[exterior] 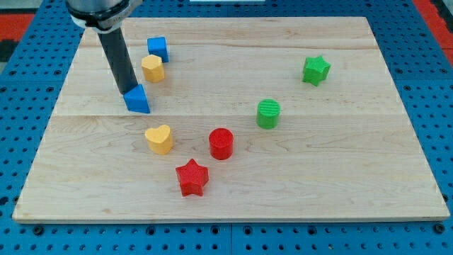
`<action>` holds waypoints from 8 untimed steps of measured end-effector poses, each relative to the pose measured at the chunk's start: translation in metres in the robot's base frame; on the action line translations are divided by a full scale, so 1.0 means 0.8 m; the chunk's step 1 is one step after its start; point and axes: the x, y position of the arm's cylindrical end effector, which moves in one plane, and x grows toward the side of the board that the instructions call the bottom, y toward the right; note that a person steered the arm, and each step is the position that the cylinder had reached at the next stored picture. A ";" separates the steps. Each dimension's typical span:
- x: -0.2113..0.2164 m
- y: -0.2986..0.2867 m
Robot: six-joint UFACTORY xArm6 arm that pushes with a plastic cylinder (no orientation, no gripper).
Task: Drag your arm diagonally top left to the blue cube
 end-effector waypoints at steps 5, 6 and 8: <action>-0.143 -0.044; -0.232 -0.049; -0.255 -0.058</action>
